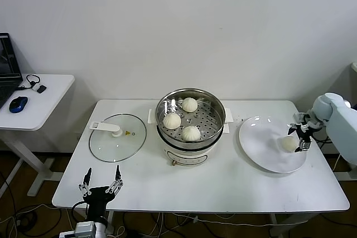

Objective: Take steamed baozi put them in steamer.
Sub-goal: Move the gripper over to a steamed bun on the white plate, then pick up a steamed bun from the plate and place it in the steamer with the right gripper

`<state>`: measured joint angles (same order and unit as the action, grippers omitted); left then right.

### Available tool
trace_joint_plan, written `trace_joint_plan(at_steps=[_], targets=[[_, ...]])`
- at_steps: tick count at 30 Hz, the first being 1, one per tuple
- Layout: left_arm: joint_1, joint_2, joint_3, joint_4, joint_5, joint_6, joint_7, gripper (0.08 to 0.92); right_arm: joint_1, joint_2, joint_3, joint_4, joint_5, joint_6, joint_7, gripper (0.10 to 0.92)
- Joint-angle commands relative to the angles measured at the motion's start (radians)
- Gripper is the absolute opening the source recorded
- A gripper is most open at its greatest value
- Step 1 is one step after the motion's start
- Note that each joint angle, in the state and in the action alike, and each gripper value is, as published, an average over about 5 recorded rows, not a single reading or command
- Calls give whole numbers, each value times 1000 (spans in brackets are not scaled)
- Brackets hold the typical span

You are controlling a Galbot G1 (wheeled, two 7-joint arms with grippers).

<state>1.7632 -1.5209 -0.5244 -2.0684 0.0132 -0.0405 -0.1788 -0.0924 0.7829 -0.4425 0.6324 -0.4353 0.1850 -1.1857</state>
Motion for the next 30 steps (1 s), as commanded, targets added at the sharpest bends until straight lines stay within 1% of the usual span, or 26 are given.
trace_joint_plan(at_steps=[1, 7, 9, 15, 18, 25, 30], targets=[[1, 0, -1, 3, -2, -1, 0, 823, -6, 24, 26, -31, -44, 10, 7, 823], [-2, -1, 0, 4, -1, 0, 0, 823, -1, 41, 58, -50, -90, 27, 2, 822], [-2, -2, 0, 4, -2, 0, 0, 823, 1, 43, 59, -50, -98, 28, -1, 807], [-1, -2, -2, 5, -2, 0, -1, 823, 0, 40, 60, -45, -81, 23, -15, 663], [-1, -3, -2, 5, -1, -1, -1, 823, 1, 33, 52, -33, -61, 19, -23, 622], [-2, -6, 1, 6, 3, 0, -1, 823, 33, -14, -19, 51, 56, -9, -43, 611], [-2, -8, 1, 5, 7, -3, -1, 823, 116, -68, -152, 159, 203, -51, -53, 611]])
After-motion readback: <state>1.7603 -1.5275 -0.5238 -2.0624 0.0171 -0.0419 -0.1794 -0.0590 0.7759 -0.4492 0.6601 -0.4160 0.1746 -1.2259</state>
